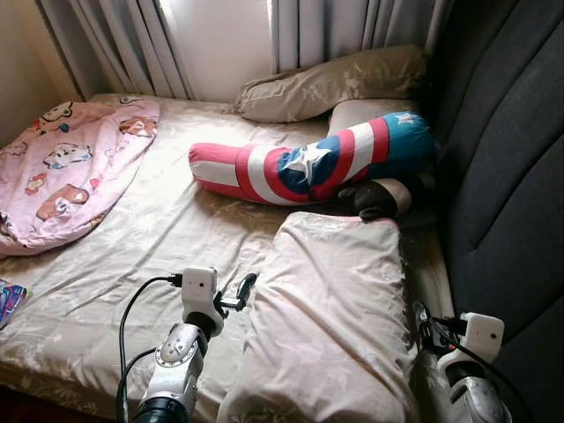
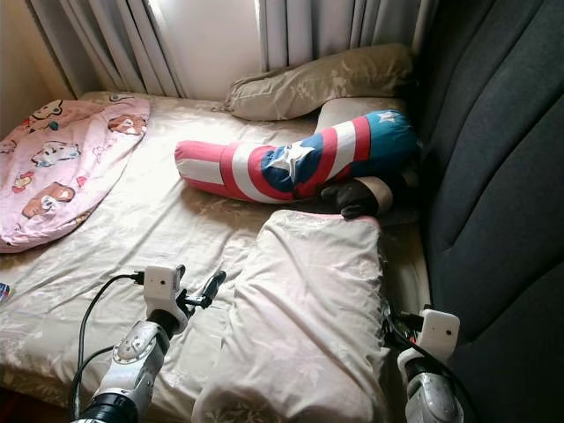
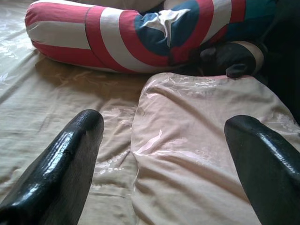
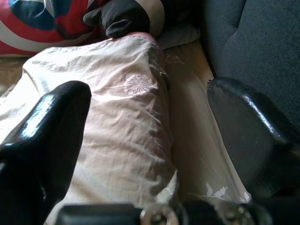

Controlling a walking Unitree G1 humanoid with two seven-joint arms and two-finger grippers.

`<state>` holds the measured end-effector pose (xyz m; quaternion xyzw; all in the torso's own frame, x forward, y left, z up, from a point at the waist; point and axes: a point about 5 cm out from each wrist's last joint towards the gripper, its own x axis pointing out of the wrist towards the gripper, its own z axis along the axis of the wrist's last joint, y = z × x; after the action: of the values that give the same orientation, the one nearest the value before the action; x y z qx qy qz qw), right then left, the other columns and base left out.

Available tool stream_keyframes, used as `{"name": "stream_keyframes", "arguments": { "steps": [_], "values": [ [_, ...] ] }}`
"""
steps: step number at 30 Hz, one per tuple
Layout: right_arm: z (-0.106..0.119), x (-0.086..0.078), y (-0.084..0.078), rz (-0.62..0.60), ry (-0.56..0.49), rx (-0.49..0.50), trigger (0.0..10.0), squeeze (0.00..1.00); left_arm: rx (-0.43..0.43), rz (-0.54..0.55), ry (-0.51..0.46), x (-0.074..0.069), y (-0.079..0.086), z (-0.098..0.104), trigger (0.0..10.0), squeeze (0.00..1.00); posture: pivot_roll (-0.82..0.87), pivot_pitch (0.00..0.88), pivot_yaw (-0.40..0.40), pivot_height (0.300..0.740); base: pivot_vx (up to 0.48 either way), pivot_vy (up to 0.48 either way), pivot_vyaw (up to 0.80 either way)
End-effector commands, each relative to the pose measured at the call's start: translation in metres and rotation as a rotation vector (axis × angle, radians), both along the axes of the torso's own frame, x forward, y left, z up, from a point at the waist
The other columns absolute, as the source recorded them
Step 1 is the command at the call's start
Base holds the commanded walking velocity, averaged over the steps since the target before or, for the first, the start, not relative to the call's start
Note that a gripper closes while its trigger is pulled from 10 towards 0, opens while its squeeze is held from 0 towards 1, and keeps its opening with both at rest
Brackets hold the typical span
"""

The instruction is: Clean up the room

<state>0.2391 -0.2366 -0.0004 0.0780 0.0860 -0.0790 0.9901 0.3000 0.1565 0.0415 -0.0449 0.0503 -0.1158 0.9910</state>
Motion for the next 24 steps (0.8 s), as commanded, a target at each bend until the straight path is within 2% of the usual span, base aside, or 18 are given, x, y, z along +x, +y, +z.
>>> {"name": "stream_keyframes", "arguments": {
  "steps": [1,5,12,17,24],
  "values": [
    [0.004,0.000,-0.001,-0.017,-0.037,0.004,10.0,0.00,0.004,-0.017,-0.022,0.001,-0.001,0.004,10.0,0.00,-0.05,0.036,0.021,0.740,0.000,0.000,0.00],
    [0.004,-0.006,0.006,0.004,-0.037,0.006,10.0,0.00,0.002,-0.007,-0.036,-0.005,-0.001,0.006,10.0,0.00,-0.03,0.074,-0.006,0.740,0.000,0.000,0.00],
    [0.003,-0.005,0.009,0.030,-0.001,-0.016,10.0,0.00,-0.003,0.013,-0.015,-0.016,0.001,-0.001,10.0,0.00,-0.02,0.099,-0.009,0.740,0.000,0.000,0.00],
    [0.005,-0.004,0.009,0.021,-0.005,-0.020,10.0,0.00,0.001,0.013,-0.004,-0.015,0.002,-0.002,10.0,0.00,-0.04,0.088,-0.009,0.715,0.000,0.000,0.00],
    [0.007,-0.006,0.012,0.023,-0.016,-0.015,10.0,0.00,0.008,0.015,-0.007,-0.010,0.003,0.003,10.0,0.00,-0.03,0.096,-0.006,0.715,0.000,0.000,0.00]
  ]
}}
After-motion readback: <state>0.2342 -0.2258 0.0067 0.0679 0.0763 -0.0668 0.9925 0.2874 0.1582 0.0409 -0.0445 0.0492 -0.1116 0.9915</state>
